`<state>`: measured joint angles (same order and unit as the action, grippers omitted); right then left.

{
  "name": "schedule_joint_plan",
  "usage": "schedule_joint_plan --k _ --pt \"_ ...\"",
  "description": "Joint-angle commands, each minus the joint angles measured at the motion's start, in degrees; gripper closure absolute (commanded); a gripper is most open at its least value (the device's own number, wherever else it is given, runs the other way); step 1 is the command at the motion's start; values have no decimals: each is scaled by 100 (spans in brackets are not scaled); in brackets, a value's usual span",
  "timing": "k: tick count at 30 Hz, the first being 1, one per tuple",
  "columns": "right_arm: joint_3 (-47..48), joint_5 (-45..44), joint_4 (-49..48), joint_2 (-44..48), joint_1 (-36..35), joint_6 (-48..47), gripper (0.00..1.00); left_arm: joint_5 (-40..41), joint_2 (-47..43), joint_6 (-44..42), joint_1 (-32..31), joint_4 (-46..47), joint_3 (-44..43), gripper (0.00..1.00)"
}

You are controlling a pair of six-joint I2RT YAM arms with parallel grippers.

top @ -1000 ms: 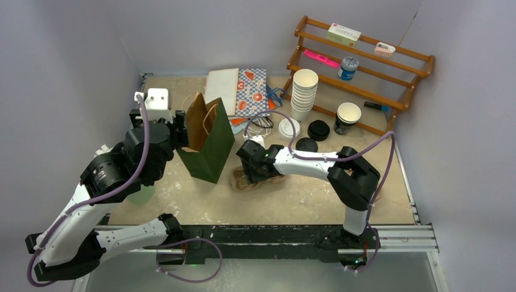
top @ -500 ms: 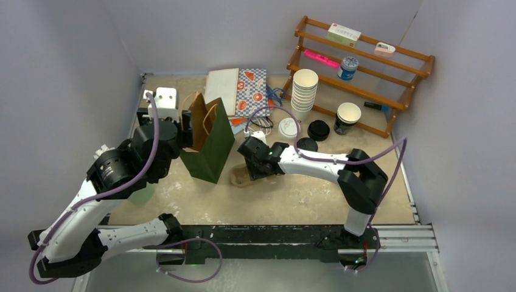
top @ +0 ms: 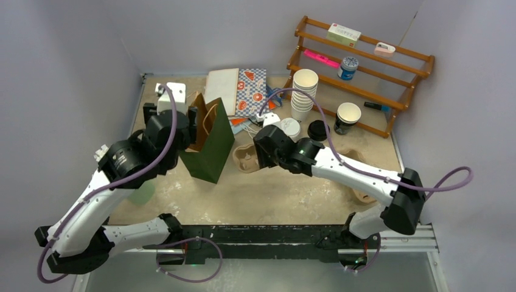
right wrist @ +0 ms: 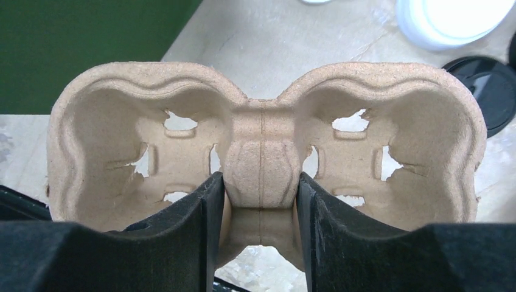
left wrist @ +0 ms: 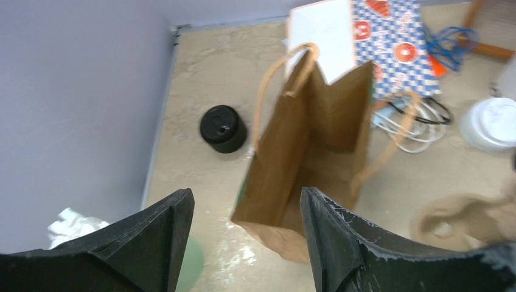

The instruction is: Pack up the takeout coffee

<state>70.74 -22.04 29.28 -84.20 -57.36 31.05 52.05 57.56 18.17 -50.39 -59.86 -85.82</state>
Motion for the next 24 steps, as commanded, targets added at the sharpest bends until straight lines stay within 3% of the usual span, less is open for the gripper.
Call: schedule_joint_plan --k 1,13,21,24 --pt "423 -311 45 514 -29 -631 53 -630 341 -567 984 -25 -472 33" --pt "2203 -424 299 645 -24 -1541 60 -3087 525 -473 2848 654 401 35" --pt "3155 -221 475 801 -29 -1845 62 -3589 900 -430 3088 1128 759 44" --pt "3440 98 456 871 -29 -1961 64 -3571 1009 -452 3088 1247 816 54"
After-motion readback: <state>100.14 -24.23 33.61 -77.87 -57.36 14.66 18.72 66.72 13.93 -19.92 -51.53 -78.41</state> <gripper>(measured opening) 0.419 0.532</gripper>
